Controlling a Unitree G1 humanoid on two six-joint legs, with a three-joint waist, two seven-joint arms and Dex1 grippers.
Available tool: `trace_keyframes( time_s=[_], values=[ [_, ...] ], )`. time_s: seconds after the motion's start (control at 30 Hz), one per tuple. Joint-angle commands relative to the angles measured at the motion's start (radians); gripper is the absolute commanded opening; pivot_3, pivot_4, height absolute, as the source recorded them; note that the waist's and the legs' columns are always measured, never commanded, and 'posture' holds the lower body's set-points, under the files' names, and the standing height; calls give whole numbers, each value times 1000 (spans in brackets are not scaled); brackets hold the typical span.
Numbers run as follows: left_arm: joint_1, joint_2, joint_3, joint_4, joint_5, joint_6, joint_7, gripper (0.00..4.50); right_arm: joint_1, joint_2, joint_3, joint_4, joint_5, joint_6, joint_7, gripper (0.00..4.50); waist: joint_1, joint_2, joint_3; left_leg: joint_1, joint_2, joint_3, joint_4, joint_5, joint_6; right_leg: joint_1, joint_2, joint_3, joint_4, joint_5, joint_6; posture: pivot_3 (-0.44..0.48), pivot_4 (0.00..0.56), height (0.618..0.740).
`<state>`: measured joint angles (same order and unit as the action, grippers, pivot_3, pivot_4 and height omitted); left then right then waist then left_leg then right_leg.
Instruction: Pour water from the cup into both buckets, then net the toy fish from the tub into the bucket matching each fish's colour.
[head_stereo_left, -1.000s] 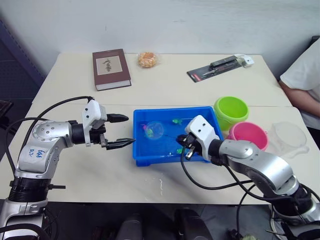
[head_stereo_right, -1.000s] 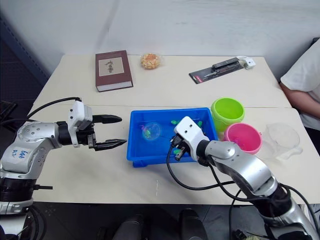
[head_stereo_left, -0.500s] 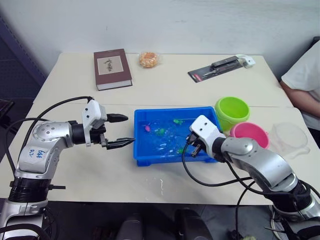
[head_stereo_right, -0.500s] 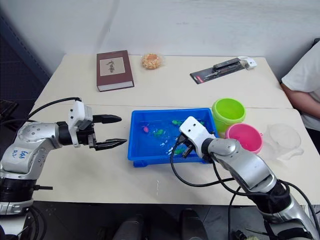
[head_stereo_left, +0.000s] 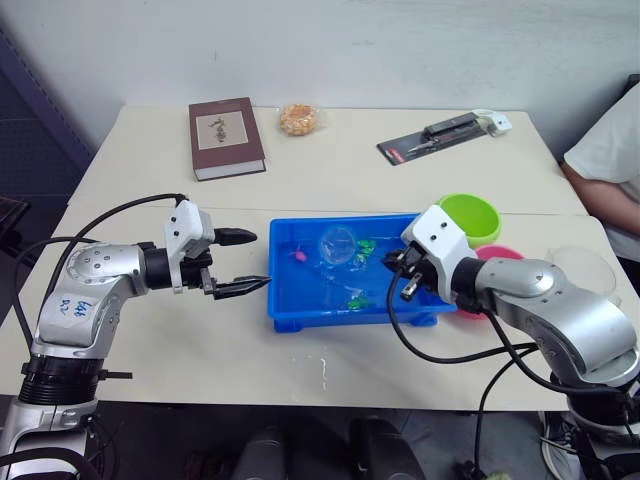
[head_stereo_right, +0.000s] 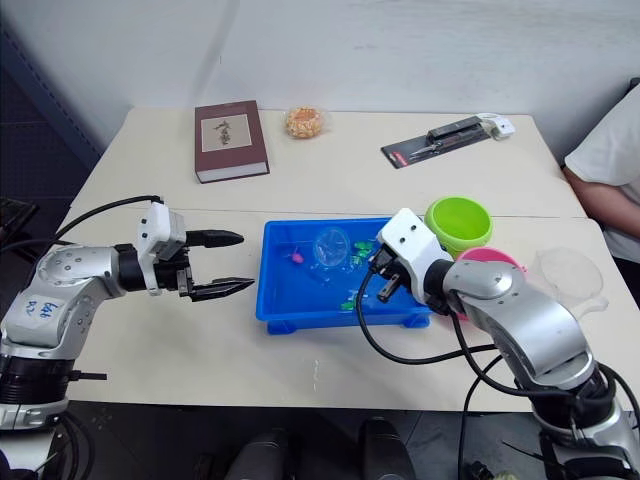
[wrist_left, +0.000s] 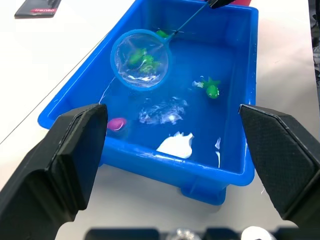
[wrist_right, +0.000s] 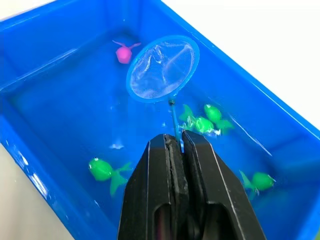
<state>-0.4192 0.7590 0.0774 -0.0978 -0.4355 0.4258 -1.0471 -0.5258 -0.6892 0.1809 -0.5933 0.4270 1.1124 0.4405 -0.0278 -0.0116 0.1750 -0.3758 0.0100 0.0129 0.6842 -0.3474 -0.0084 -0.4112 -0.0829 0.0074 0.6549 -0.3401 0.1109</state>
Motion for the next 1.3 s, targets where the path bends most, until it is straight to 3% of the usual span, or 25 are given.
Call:
trace_keyframes(
  time_s=[0.03, 0.23, 0.43, 0.73, 0.9, 1.03, 1.3],
  values=[
    [0, 4, 20, -11, -9, -7, 3, 4489, -19, 16, 52, 13, -58, -19, -26, 0, 0, 0, 0, 0, 0, 0, 0, 0, 0, 0, 0, 0, 0, 0, 0, 0, 150, 738],
    [12, 17, 26, -18, -13, -6, -7, 4489, -49, 32, 133, 72, -115, -4, -27, 0, 0, 0, 0, 0, 0, 0, 0, 0, 0, 0, 0, 0, 0, 0, 0, 0, 150, 738],
    [17, 20, 24, -20, -14, -4, -12, 4489, -99, 121, 188, 157, -162, -29, -36, 0, -4, 0, 0, 0, 0, 0, 0, 0, 0, -1, 1, -1, 0, 0, 0, 0, 150, 738],
    [26, 20, 31, -25, -14, -1, -6, 4489, -92, 272, 106, 180, -137, -27, -39, 0, -2, 0, 0, 0, 0, 0, 0, 0, -1, -1, 0, -1, 1, 0, 0, 0, 150, 738],
    [29, 21, 41, -21, -19, -4, -7, 4489, -42, 199, -10, 56, -51, 35, 41, 0, 1, 0, 0, -1, -1, -1, 0, 0, 0, -1, -1, -1, 0, 0, 0, 0, 150, 738],
    [23, 8, 44, -16, -26, -9, -6, 4489, -1, 200, -166, -7, 71, 116, 77, 0, -1, 0, 0, -1, -1, -1, 0, 0, 0, 0, -1, -1, 0, 0, 0, 0, 150, 738],
    [-11, -46, 62, -17, -69, -29, 8, 4489, 145, 91, -418, -123, 274, 240, 163, 0, 2, 0, 0, -1, 0, -1, -1, 0, 0, 0, -1, 0, -1, 0, 0, 0, 150, 738]
  ],
)
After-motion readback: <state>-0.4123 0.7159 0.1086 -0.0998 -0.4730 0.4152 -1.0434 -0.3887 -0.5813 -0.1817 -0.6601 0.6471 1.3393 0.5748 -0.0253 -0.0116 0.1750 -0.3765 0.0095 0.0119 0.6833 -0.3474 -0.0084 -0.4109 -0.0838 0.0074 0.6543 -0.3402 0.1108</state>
